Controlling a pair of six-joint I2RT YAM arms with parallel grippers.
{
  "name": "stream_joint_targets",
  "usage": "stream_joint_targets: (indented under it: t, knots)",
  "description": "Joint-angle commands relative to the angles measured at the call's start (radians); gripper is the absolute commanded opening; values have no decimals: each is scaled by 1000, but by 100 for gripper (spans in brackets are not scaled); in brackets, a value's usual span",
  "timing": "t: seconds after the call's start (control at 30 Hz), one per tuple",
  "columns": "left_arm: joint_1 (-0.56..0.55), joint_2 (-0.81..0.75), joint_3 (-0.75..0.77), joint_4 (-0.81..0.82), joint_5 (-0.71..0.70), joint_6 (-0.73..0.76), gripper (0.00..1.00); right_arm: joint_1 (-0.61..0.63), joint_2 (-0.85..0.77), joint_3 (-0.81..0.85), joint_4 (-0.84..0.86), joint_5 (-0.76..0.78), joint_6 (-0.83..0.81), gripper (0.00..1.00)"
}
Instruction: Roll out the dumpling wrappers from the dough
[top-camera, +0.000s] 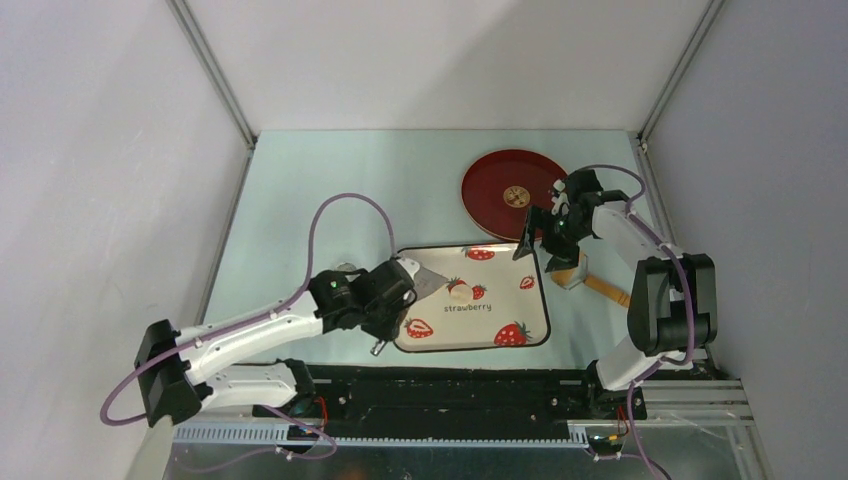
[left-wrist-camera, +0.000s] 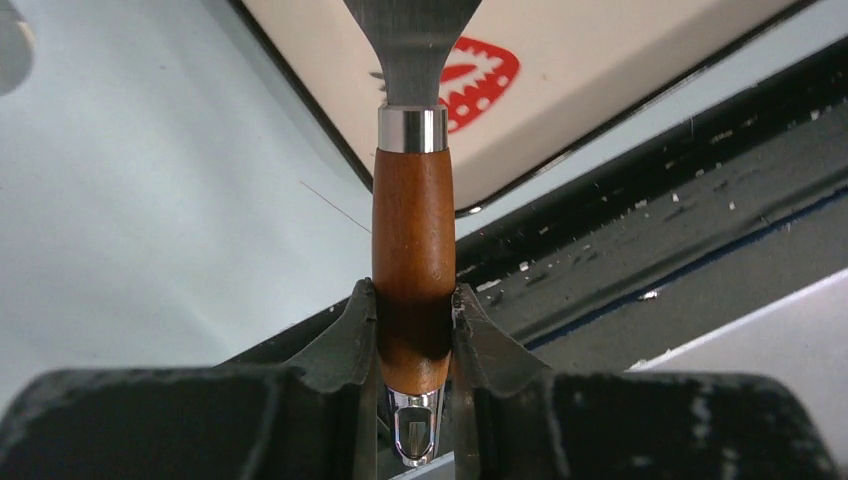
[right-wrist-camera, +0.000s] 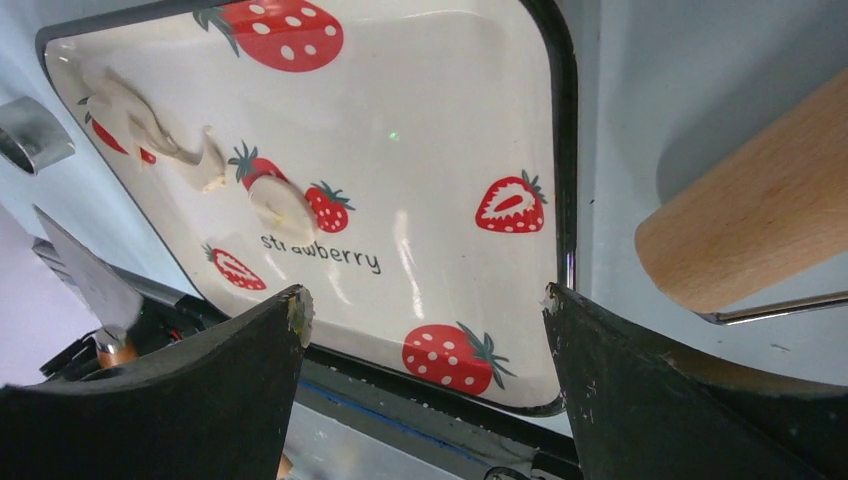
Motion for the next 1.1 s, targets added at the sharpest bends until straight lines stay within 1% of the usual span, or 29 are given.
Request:
stream_joint_targets:
  t: [0.0, 0.1, 0.2, 0.23, 0.37, 0.43, 0.47, 0.53, 0.57, 0.6, 0.63, 0.77, 0.87, 0.97, 1.07]
  knots:
    - [-59, -12, -2, 27, 9, -51, 0, 0, -19, 23, 63, 43, -1, 91]
    - [-74, 19, -8, 24, 13, -52, 0, 8, 39, 99, 48, 61, -4, 90]
    - [-79, 56, -8, 22, 12, -53, 0, 26, 145, 232, 20, 94, -10, 89]
    - [-79, 63, -9, 22, 13, -53, 0, 29, 158, 262, 9, 101, -12, 89]
    - [-79, 103, -10, 23, 22, -31, 0, 49, 302, 503, -63, 171, -33, 85]
    - [-80, 126, -6, 21, 35, -7, 0, 55, 413, 598, -97, 202, -43, 82]
    - [-80, 146, -1, 20, 46, 2, 0, 55, 441, 626, -122, 214, -46, 78]
    - [-80, 165, 3, 18, 58, 18, 0, 54, 506, 684, -148, 217, -50, 67]
    - [-81, 175, 5, 16, 60, 24, 0, 54, 536, 696, -152, 218, -50, 57]
    - [-81, 180, 8, 16, 64, 28, 0, 54, 546, 693, -151, 216, -50, 52]
    - [-81, 188, 13, 14, 71, 37, 0, 56, 559, 680, -149, 211, -50, 44]
    - [-82, 212, 30, 11, 90, 61, 0, 64, 557, 592, -129, 209, -57, 33]
    - [-85, 219, 44, 9, 94, 84, 0, 66, 524, 500, -98, 205, -56, 29]
    - [-88, 232, 63, 5, 105, 98, 0, 67, 486, 444, -89, 194, -55, 25]
    - [-91, 255, 75, 1, 116, 114, 0, 68, 456, 384, -80, 183, -53, 25]
